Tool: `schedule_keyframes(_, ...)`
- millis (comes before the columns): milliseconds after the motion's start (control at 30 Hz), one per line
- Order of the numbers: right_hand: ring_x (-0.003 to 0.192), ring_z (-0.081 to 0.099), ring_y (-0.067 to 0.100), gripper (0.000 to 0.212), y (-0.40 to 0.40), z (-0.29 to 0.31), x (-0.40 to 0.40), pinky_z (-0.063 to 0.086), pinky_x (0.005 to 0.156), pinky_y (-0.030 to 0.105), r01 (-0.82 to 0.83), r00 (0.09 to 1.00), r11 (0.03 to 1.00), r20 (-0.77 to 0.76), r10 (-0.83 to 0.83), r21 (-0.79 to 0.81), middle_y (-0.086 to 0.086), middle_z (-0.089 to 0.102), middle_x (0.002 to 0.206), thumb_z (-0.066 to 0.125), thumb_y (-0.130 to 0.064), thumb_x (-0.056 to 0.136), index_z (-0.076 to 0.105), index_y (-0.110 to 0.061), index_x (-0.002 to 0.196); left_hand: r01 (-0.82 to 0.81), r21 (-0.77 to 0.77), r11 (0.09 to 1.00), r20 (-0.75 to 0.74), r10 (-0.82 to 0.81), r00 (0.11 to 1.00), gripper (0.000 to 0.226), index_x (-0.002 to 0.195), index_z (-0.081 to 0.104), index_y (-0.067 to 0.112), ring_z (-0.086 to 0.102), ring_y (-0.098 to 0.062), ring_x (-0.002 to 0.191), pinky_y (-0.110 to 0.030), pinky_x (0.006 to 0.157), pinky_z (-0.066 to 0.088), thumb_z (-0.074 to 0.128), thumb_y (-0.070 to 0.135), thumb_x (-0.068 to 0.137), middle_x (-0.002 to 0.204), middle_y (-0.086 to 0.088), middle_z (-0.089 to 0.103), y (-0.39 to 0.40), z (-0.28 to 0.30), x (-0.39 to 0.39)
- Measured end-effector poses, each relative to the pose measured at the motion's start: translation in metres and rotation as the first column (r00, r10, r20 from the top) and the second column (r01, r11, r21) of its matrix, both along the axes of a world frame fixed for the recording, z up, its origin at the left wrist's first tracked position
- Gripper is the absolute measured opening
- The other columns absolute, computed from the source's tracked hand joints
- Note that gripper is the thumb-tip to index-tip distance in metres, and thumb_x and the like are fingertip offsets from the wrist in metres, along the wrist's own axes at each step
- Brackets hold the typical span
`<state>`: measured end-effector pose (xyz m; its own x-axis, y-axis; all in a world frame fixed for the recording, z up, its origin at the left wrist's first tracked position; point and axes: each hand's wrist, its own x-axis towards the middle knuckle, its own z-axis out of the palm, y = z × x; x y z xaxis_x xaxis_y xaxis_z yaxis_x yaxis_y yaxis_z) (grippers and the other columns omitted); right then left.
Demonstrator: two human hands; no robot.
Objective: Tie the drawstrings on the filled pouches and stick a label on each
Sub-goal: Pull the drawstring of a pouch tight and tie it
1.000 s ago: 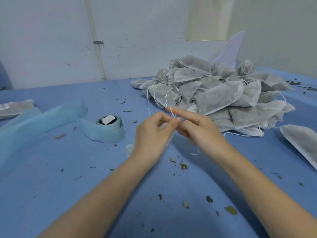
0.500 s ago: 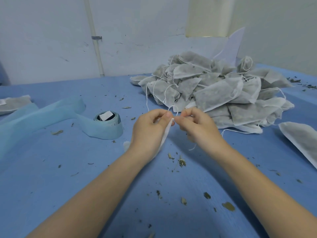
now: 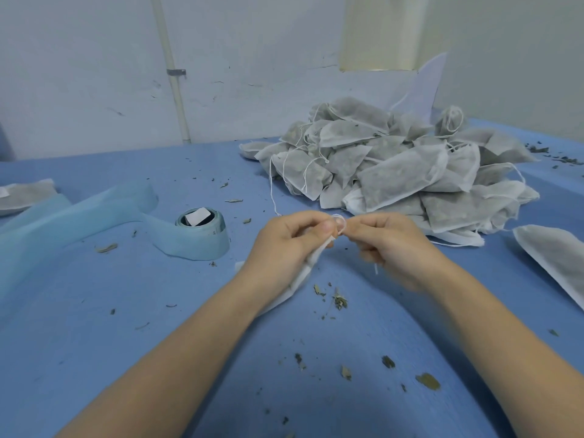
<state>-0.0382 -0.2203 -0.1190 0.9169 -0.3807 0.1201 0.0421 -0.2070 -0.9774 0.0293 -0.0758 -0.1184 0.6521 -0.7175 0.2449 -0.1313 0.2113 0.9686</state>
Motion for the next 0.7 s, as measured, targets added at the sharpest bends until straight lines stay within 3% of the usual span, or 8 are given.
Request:
schedule_keyframes(67, 0.045, 0.023, 0.006, 0.025, 0.001, 0.002, -0.001, 0.024, 0.041, 0.014, 0.015, 1.000, 0.999, -0.005, -0.014, 0.041, -0.014, 0.034, 0.047, 0.073, -0.044, 0.059, 0.070, -0.019, 0.055, -0.098, 0.103, 0.990, 0.151, 0.081, 0.985, 0.015, 0.079, 0.069, 0.015, 0.047, 0.002, 0.047, -0.015, 0.065, 0.041, 0.060, 0.019, 0.089, 0.046, 0.015, 0.048, -0.002, -0.001, 0.002)
schedule_keyframes(133, 0.047, 0.020, 0.008, 0.025, 0.001, 0.002, -0.002, 0.021, 0.040, 0.016, 0.030, 1.000, 0.992, -0.007, -0.029, 0.120, -0.011, 0.028, 0.048, 0.074, -0.037, 0.064, 0.064, -0.018, 0.050, -0.199, 0.176, 0.964, 0.276, 0.146, 0.950, 0.015, 0.079, 0.071, 0.020, 0.040, -0.002, 0.046, -0.024, 0.067, 0.036, 0.062, 0.027, 0.089, 0.041, 0.016, 0.042, -0.004, -0.004, 0.006)
schedule_keyframes(267, 0.048, 0.020, 0.009, 0.025, 0.002, 0.002, -0.001, 0.022, 0.038, 0.017, 0.047, 0.999, 0.969, -0.031, -0.041, 0.242, -0.008, 0.027, 0.051, 0.074, -0.034, 0.071, 0.074, -0.012, 0.061, -0.334, 0.207, 0.919, 0.463, 0.209, 0.862, 0.016, 0.075, 0.069, 0.034, 0.049, 0.008, 0.060, -0.007, 0.060, 0.033, 0.061, 0.031, 0.089, 0.056, 0.028, 0.056, -0.004, -0.005, 0.008)
schedule_keyframes(367, 0.050, 0.022, 0.009, 0.042, 0.003, 0.001, -0.001, 0.024, 0.041, 0.016, 0.020, 1.000, 0.981, -0.023, -0.015, 0.194, -0.008, 0.030, 0.053, 0.076, -0.043, 0.064, 0.078, -0.005, 0.081, -0.425, 0.195, 0.884, 0.529, 0.270, 0.805, 0.020, 0.069, 0.066, 0.036, 0.050, 0.009, 0.067, -0.005, 0.060, 0.033, 0.062, 0.030, 0.088, 0.063, 0.021, 0.060, -0.004, -0.006, 0.010)
schedule_keyframes(433, 0.048, 0.025, 0.008, 0.031, 0.006, -0.001, -0.002, 0.026, 0.043, 0.014, 0.027, 1.000, 0.997, -0.016, -0.026, 0.073, -0.013, 0.033, 0.048, 0.077, -0.037, 0.068, 0.079, -0.010, 0.085, -0.454, 0.203, 0.867, 0.534, 0.291, 0.794, 0.016, 0.072, 0.068, 0.030, 0.053, 0.004, 0.073, -0.007, 0.061, 0.035, 0.062, 0.030, 0.087, 0.071, 0.017, 0.064, -0.005, -0.007, 0.011)
schedule_keyframes(500, 0.045, 0.028, 0.006, 0.013, 0.007, -0.002, -0.002, 0.028, 0.043, 0.013, 0.079, 0.997, 0.995, -0.016, -0.078, 0.055, -0.014, 0.037, 0.044, 0.076, -0.025, 0.076, 0.080, -0.014, 0.082, -0.448, 0.220, 0.867, 0.493, 0.297, 0.818, 0.016, 0.072, 0.067, 0.031, 0.055, 0.002, 0.075, -0.006, 0.063, 0.035, 0.062, 0.031, 0.087, 0.073, 0.018, 0.065, -0.005, -0.008, 0.010)
schedule_keyframes(633, 0.046, 0.023, 0.007, 0.010, 0.007, -0.001, -0.001, 0.022, 0.038, 0.016, 0.071, 0.997, 0.951, -0.055, -0.057, 0.302, -0.009, 0.029, 0.051, 0.072, -0.017, 0.075, 0.077, -0.009, 0.073, -0.440, 0.257, 0.860, 0.461, 0.291, 0.838, 0.018, 0.073, 0.062, 0.030, 0.050, -0.002, 0.065, -0.010, 0.058, 0.035, 0.056, 0.030, 0.090, 0.075, 0.007, 0.066, -0.006, -0.008, 0.011)
schedule_keyframes(700, 0.049, 0.014, 0.006, 0.011, 0.009, 0.002, 0.000, 0.016, 0.035, 0.015, -0.012, 0.996, 0.851, -0.073, 0.059, 0.525, -0.007, 0.025, 0.053, 0.068, -0.017, 0.071, 0.074, -0.008, 0.067, -0.425, 0.262, 0.866, 0.470, 0.270, 0.840, 0.018, 0.078, 0.061, 0.024, 0.054, -0.007, 0.072, -0.016, 0.065, 0.039, 0.052, 0.026, 0.093, 0.080, 0.002, 0.068, -0.006, -0.008, 0.010)
